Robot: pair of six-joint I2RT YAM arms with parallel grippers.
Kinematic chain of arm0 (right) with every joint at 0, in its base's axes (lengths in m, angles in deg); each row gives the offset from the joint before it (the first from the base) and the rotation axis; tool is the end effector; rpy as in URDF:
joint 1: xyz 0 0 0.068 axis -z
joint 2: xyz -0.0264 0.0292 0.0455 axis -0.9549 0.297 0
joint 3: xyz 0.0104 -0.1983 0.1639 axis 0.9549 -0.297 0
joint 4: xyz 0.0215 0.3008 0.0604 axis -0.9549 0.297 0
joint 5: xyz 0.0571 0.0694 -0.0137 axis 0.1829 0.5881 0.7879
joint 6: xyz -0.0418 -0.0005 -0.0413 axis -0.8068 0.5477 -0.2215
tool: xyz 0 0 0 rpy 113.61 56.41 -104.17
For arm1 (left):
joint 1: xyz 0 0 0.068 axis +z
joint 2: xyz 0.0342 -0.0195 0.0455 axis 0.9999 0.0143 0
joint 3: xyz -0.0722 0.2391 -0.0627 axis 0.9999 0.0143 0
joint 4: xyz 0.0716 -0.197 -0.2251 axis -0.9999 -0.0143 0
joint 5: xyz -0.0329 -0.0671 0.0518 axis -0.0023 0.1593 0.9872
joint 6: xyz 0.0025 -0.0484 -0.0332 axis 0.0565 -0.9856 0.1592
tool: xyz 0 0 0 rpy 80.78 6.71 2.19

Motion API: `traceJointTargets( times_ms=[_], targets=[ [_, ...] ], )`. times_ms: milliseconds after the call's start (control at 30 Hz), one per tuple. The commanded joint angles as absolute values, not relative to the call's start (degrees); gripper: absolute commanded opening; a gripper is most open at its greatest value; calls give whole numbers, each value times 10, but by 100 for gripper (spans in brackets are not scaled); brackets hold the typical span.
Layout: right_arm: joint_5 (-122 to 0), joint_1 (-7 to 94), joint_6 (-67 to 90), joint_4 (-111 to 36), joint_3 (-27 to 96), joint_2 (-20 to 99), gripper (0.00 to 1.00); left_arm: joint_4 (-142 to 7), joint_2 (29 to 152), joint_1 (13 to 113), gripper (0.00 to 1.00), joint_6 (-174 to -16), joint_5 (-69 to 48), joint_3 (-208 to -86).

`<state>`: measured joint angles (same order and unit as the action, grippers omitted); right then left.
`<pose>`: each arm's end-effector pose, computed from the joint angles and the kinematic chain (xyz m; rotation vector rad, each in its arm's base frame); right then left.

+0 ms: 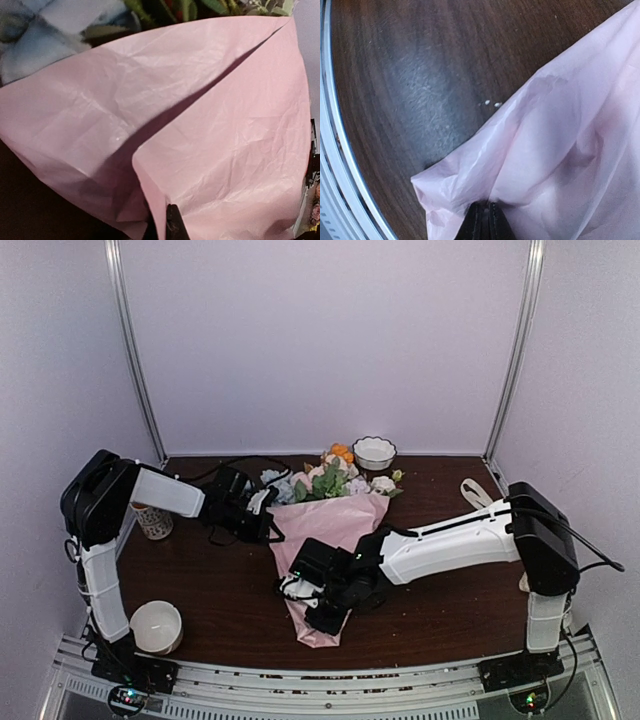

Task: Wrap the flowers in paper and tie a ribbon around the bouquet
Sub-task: Press the fold line on the folded bouquet.

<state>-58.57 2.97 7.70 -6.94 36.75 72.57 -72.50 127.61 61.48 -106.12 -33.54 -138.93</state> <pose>0.1449 0.4150 0.1108 -1.6252 2.3667 0.5569 0.3645 -0.2161 0.0731 0.3633 2.5654 -1.0270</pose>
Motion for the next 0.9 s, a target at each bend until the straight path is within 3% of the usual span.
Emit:
traceJointTargets(
  times_ms=[0, 200, 333, 667, 800, 867],
  targets=[
    [-560, 13, 58, -55, 315, 673, 7, -748, 1307, 625, 0, -1028, -295, -1409],
    [-572, 14, 67, -57, 239, 554, 13, -745, 1309, 625, 0, -1015, -308, -1401],
    [-646, 10, 107, -67, 230, 507, 27, -739, 1309, 625, 0, -1013, -314, -1397],
    [-705, -38, 195, -55, 245, 567, 52, -728, 1310, 625, 0, -1010, -323, -1390],
    [-711, -44, 207, -43, 266, 608, 53, -729, 1309, 625, 0, -1010, -329, -1393],
    [-719, -48, 212, -25, 287, 630, 46, -729, 1310, 625, 0, -1009, -330, -1395]
  ],
)
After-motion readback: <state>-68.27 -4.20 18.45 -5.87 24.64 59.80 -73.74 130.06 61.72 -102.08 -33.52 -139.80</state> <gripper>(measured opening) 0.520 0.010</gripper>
